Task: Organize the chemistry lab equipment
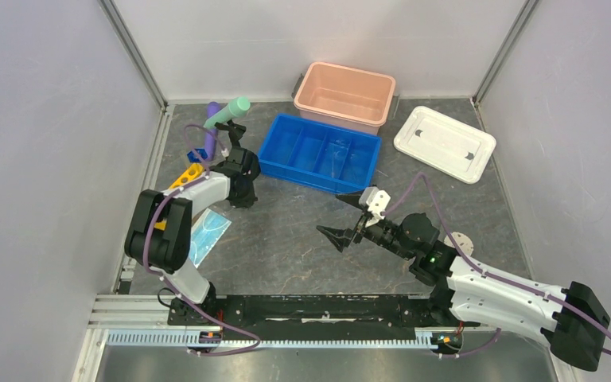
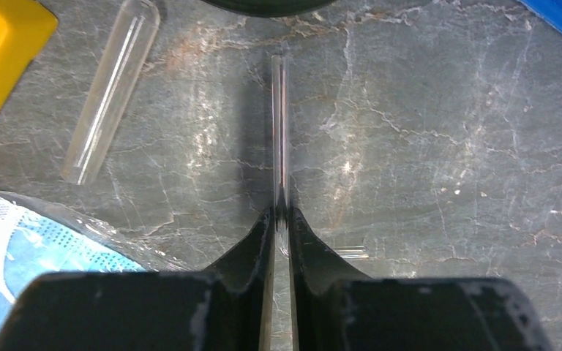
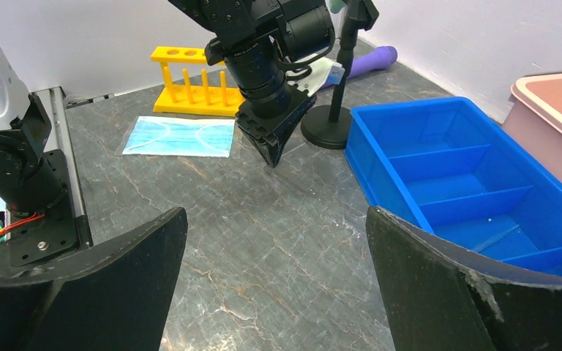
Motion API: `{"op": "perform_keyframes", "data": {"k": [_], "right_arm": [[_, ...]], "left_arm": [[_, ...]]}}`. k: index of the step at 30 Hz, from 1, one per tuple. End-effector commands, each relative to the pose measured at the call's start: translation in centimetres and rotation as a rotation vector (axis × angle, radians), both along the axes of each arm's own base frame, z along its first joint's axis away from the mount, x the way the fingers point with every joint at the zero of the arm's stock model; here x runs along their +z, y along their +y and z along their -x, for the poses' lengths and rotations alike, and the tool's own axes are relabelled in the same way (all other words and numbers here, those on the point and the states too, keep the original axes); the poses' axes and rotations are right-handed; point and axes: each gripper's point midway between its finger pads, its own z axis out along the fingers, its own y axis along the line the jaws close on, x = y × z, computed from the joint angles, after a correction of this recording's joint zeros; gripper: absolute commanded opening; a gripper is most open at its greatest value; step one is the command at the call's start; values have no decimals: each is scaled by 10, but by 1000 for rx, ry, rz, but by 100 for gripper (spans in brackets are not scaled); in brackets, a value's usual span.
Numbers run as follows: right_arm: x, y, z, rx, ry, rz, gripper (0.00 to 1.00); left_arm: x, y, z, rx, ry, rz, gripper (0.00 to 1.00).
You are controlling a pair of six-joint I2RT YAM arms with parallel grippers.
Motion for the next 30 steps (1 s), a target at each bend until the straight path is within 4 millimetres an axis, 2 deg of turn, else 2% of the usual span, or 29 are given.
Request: {"op": "perform_keyframes", "data": {"k": [1,7,13,17,23,27,30], "right_arm": [[10,0,-3,-14,-7,-36,98],[-6,-6,-9,-65,34,0,98],[-16,-18,-18,-148,70,10,98],[-24,-23,-23,-192,102,21,98],[-26,-32,-28,-248,110,26,98],[-29,-41,-38,-328,125,43,98],[-32,-51,-53,-451,197,31,98]], "left_arm": [[5,-14,10,-13,9,89,13],[22,-27,23,-54,-7,175,7],[39,-45,36,-116,-26,274,4],[55,-69,40,-202,-58,356,4],[85,-99,37,-281,-117,404,3],[108,-127,33,-363,-163,470,3],[123,-145,29,-410,-212,525,3]]}}
